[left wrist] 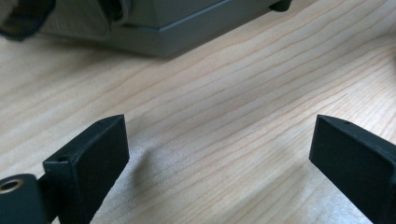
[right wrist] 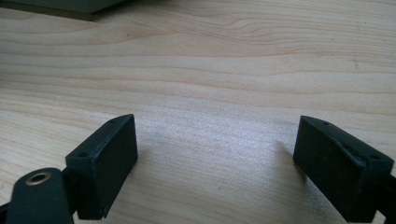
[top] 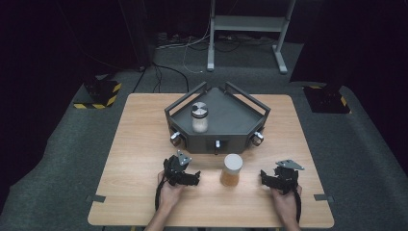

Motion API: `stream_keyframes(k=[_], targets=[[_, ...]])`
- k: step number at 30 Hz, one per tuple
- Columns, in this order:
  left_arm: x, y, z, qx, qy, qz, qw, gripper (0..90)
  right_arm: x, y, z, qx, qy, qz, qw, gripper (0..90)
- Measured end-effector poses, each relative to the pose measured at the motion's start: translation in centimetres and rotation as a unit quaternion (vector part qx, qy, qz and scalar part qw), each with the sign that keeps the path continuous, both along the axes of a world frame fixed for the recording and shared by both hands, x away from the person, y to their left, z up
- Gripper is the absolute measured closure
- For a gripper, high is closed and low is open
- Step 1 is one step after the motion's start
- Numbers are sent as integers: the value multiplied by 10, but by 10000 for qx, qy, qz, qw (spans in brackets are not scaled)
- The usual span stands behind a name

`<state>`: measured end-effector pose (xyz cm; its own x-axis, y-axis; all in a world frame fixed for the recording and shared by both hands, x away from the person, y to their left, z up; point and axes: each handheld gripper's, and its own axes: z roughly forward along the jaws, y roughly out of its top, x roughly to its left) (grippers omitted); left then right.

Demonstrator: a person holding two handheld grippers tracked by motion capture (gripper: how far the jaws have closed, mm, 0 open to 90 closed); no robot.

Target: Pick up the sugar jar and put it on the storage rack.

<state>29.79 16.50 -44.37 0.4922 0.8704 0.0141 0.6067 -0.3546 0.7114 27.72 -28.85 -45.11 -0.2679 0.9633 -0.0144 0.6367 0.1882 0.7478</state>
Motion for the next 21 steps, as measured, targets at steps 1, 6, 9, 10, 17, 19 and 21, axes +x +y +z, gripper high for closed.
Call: stream_keyframes(k=[1, 6, 9, 10, 17, 19, 21], targets=[[0, 0, -1, 0, 13, 7, 10000, 49, 0, 0, 0, 1, 0, -1, 10000, 137], [-1, -2, -3, 21, -3, 30, 10000, 48, 0, 0, 0, 1, 0, 0, 10000, 136], [-1, -2, -5, -24, -16, 53, 10000, 47, 0, 0, 0, 1, 0, 0, 10000, 137], [-2, -2, -5, -30, -29, 61, 10000, 46, 0, 0, 0, 0, 0, 0, 10000, 137], [-3, -2, -7, -60, -60, 85, 9999, 39, 0, 0, 0, -1, 0, 1, 10000, 137], [-3, -2, -7, -62, -61, 88, 9999, 39, 0, 0, 0, 0, 0, 0, 10000, 137], [-3, -2, -7, -63, -65, 95, 9999, 39, 0, 0, 0, -1, 0, 0, 10000, 136]])
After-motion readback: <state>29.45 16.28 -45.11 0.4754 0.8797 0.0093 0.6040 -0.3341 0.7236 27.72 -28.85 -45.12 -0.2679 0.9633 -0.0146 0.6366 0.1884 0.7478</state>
